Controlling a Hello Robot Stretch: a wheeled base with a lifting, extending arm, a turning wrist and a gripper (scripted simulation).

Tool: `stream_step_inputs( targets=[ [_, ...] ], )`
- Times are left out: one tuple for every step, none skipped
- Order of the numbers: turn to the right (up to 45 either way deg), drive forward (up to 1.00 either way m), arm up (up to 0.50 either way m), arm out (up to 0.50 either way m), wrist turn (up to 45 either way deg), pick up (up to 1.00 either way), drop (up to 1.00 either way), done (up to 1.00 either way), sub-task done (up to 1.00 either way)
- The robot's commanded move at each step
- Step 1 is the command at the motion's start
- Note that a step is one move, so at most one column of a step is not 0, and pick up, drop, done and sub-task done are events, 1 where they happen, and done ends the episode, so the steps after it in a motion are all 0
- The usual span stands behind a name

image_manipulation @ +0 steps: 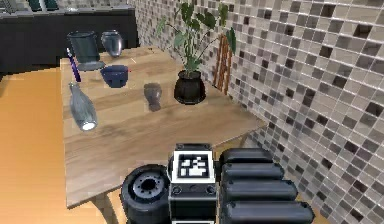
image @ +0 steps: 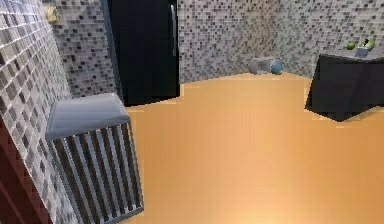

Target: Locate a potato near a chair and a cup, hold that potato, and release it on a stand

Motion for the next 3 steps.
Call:
stream_step_inputs(
  targets=[
    [-45.0,0.0,0.0,0.0,0.0,0.0,0.0,0.0,0.0],
    [-45.0,0.0,0.0,0.0,0.0,0.0,0.0,0.0,0.0],
    [-12.0,0.0,0.0,0.0,0.0,0.0,0.0,0.0,0.0]
  ],
)
